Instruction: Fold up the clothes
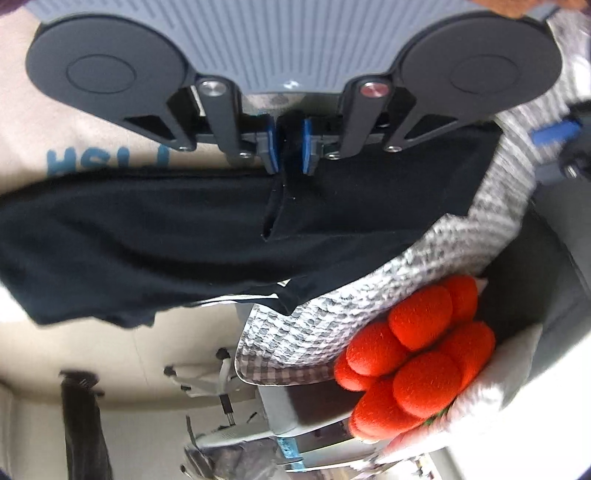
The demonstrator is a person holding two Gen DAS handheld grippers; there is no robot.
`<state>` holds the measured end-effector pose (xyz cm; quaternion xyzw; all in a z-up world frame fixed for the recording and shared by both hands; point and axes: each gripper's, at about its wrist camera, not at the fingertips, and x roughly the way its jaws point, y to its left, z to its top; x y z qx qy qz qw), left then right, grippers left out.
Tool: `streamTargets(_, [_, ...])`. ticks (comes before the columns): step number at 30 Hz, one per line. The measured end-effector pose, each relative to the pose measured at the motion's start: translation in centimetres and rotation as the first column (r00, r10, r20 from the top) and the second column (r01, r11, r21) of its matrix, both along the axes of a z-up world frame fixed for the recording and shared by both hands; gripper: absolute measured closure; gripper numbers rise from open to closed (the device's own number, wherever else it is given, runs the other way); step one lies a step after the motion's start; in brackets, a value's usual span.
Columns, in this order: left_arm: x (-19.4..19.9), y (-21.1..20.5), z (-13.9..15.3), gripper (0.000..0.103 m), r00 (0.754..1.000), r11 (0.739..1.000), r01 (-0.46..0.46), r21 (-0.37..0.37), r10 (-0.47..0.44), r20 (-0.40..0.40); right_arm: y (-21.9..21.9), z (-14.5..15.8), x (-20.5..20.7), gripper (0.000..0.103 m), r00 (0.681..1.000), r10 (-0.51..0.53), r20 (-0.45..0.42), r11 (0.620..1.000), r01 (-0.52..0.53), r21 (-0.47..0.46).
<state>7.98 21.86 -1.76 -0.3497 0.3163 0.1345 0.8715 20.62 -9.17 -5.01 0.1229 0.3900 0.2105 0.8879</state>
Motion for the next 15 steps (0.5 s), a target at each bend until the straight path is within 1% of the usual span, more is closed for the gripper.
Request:
streamTargets(2, [0.1,-0.2,0.0,0.043,1.000,1.000,0.004,0.005,-0.004,0.000,-0.6,-0.1,0.2,0.084,1.000,-0.005,-0.023,0.999,0.006,0.045])
streamTargets(4, [0.2,-0.3,0.0,0.043,1.000,1.000,0.009,0.008,-0.009,-0.002,-0.7,-0.2,0.2,0.081,1.000,-0.001,-0.025,0.999,0.002,0.054])
streamTargets(6, [0.3,-0.5,-0.1,0.043,1.000,1.000,0.014,0.014,-0.014,-0.006,-0.8,-0.4,0.0,0.072,1.000,0.006,-0.022,0.998,-0.004,0.065])
streamTargets(8, [0.4,-0.6,-0.2,0.043,1.000,1.000,0.016,0.027,-0.016,-0.014,-1.0,-0.4,-0.1,0.066,1.000,0.012,-0.021,0.996,-0.011,0.091])
streamTargets(10, [0.5,-0.7,-0.2,0.043,1.000,0.999,0.017,0.030,-0.016,-0.017,-0.8,-0.4,-0.2,0.066,1.000,0.018,-0.010,0.997,-0.017,0.081])
streamTargets(12, [0.6,-0.7,-0.3,0.043,1.000,0.999,0.018,0.033,-0.017,-0.019,-0.3,-0.4,-0.4,0.066,0.999,0.036,0.018,0.998,-0.037,0.046])
streamTargets(13, [0.6,-0.7,-0.3,0.043,1.000,0.999,0.018,0.034,-0.017,-0.019,0.0,-0.3,-0.6,0.067,0.999,0.040,0.032,0.999,-0.041,0.018])
streamTargets(15, [0.7,-0.8,-0.3,0.043,1.000,0.999,0.020,0.035,-0.019,-0.023,0.7,-0.3,-0.9,0.087,0.997,0.048,0.058,0.998,-0.046,-0.038])
